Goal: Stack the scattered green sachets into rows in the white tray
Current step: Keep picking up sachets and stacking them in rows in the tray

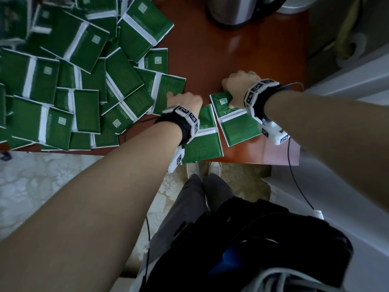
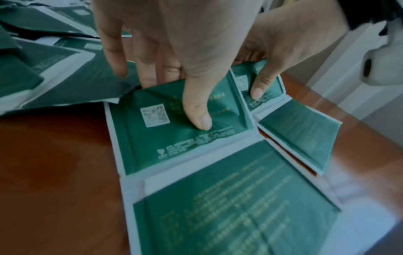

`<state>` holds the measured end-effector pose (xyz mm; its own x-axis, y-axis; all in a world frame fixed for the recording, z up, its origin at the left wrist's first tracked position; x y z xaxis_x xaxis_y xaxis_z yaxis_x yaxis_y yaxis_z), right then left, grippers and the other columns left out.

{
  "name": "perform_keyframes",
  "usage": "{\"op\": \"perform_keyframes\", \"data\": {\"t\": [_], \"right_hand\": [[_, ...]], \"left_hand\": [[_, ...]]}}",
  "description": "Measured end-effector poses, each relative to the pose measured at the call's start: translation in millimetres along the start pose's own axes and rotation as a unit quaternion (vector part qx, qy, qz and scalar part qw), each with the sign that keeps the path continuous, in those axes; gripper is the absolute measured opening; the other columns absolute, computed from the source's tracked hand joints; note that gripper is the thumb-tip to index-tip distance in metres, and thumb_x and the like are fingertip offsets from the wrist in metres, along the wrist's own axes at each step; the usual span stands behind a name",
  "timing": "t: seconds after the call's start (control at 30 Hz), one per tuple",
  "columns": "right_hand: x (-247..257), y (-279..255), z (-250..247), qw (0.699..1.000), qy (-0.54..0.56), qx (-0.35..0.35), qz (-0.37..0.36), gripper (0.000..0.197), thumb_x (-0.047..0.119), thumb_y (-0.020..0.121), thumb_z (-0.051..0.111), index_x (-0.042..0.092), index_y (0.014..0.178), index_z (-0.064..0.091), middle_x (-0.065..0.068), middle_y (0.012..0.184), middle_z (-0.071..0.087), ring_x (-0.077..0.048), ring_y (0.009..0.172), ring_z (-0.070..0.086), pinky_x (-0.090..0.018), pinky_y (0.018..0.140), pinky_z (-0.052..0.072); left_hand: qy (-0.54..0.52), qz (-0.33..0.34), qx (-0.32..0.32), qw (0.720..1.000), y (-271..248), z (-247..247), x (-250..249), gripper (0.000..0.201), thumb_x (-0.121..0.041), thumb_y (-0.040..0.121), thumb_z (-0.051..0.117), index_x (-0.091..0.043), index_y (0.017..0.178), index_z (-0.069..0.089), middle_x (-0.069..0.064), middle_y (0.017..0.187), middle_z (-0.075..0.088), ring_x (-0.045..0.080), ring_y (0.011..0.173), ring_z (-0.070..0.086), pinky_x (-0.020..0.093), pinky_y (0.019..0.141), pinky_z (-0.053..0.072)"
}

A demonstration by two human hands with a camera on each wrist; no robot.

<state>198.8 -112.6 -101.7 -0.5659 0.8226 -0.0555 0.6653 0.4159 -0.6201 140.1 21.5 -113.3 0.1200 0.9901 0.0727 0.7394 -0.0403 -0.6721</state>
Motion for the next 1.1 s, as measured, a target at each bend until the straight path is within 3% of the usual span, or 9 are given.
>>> {"op": "perform_keyframes", "data": {"t": [0.27, 0.4, 0.5, 0.57, 0.63, 0.73, 0.87, 0.97, 1.1], "right_hand": [[-23, -59, 14, 0.998, 0.038, -0.027, 0.036, 0.034, 0.011, 0.085, 0.063, 0.016, 0.117, 0.053, -0.007, 0.115, 0.053, -0.029, 0.114, 0.049, -0.047, 0.101, 0.039], [-20, -78, 41, 0.997, 0.036, -0.063, -0.002, 0.067, 0.045, 0.078, 0.073, 0.017, 0.131, 0.043, -0.009, 0.132, 0.044, -0.029, 0.122, 0.043, -0.049, 0.101, 0.042], [-10, -85, 81, 0.998, 0.059, -0.036, -0.014, 0.113, 0.075, 0.074, 0.06, 0.018, 0.156, 0.008, -0.01, 0.164, 0.003, -0.031, 0.15, 0.012, -0.054, 0.12, 0.017], [-1, -91, 113, 0.998, 0.054, -0.026, -0.014, 0.121, 0.083, 0.075, 0.049, 0.018, 0.156, -0.013, -0.007, 0.163, -0.021, -0.028, 0.151, -0.008, -0.053, 0.122, 0.004], [8, -101, 139, 0.996, 0.064, -0.066, -0.015, 0.121, 0.085, 0.076, 0.042, 0.017, 0.155, -0.018, -0.008, 0.162, -0.025, -0.029, 0.151, -0.013, -0.055, 0.121, 0.002], [21, -116, 164, 0.988, 0.079, -0.131, -0.011, 0.115, 0.083, 0.077, 0.037, 0.015, 0.157, -0.011, -0.01, 0.163, -0.017, -0.031, 0.151, -0.01, -0.058, 0.12, 0.002], [31, -130, 177, 0.984, 0.08, -0.16, -0.015, 0.106, 0.073, 0.08, 0.041, 0.013, 0.158, 0.001, -0.012, 0.165, -0.008, -0.032, 0.152, -0.004, -0.061, 0.119, 0.002], [39, -137, 181, 0.978, 0.096, -0.186, -0.003, 0.088, 0.035, 0.085, 0.061, 0.015, 0.156, 0.015, -0.011, 0.165, 0.005, -0.032, 0.152, 0.005, -0.065, 0.117, 0.004], [50, -154, 170, 0.977, 0.098, -0.188, 0.019, 0.07, 0.008, 0.085, 0.059, 0.017, 0.15, 0.033, -0.008, 0.159, 0.03, -0.03, 0.148, 0.022, -0.063, 0.118, 0.005]], "left_hand": [[-0.072, -0.004, -0.085, 0.994, -39, -19, -8, 0.029, -0.035, 0.086, 0.073, -0.018, 0.104, 0.057, 0.007, 0.103, 0.067, 0.03, 0.094, 0.063, 0.044, 0.092, 0.046], [-0.098, 0.047, -0.124, 0.986, -56, 8, -28, 0.054, -0.057, 0.077, 0.074, -0.022, 0.111, 0.051, 0.004, 0.119, 0.055, 0.026, 0.108, 0.057, 0.041, 0.088, 0.048], [-0.076, 0.076, -0.078, 0.991, -63, 59, -49, 0.115, -0.083, 0.069, 0.059, -0.014, 0.152, 0.02, 0.009, 0.159, 0.017, 0.03, 0.145, 0.023, 0.051, 0.115, 0.027], [-0.041, 0.077, -0.058, 0.994, -70, 100, -59, 0.135, -0.092, 0.064, 0.048, -0.013, 0.155, -0.012, 0.006, 0.162, -0.023, 0.027, 0.15, -0.013, 0.055, 0.12, 0.003], [-0.028, 0.082, -0.095, 0.992, -81, 127, -66, 0.141, -0.095, 0.061, 0.045, -0.011, 0.153, -0.02, 0.008, 0.158, -0.033, 0.028, 0.148, -0.022, 0.058, 0.119, -0.003], [-0.023, 0.092, -0.154, 0.984, -91, 145, -69, 0.133, -0.083, 0.068, 0.057, -0.012, 0.155, -0.016, 0.005, 0.161, -0.027, 0.025, 0.15, -0.017, 0.057, 0.12, 0.001], [-0.028, 0.092, -0.22, 0.971, -102, 161, -66, 0.107, -0.034, 0.083, 0.073, -0.02, 0.157, -0.004, -0.003, 0.165, -0.01, 0.019, 0.152, -0.001, 0.051, 0.122, 0.009], [-0.073, 0.093, -0.254, 0.96, -113, 165, -67, 0.094, 0.002, 0.079, 0.067, -0.025, 0.155, 0.017, -0.008, 0.165, 0.008, 0.015, 0.151, 0.011, 0.048, 0.12, 0.016], [-0.134, 0.098, -0.257, 0.952, -129, 146, -62, 0.069, 0.01, 0.084, 0.055, -0.026, 0.142, 0.046, -0.005, 0.15, 0.046, 0.019, 0.138, 0.042, 0.044, 0.104, 0.04]]}}
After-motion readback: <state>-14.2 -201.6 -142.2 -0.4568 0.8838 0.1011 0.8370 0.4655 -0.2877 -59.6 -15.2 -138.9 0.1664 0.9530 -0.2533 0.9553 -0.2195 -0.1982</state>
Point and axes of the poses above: each hand's wrist, its own y-axis towards the middle knuckle, its own z-axis out of the palm, x = y × z, the point moved 4 cm from there along y, towards the middle knuckle
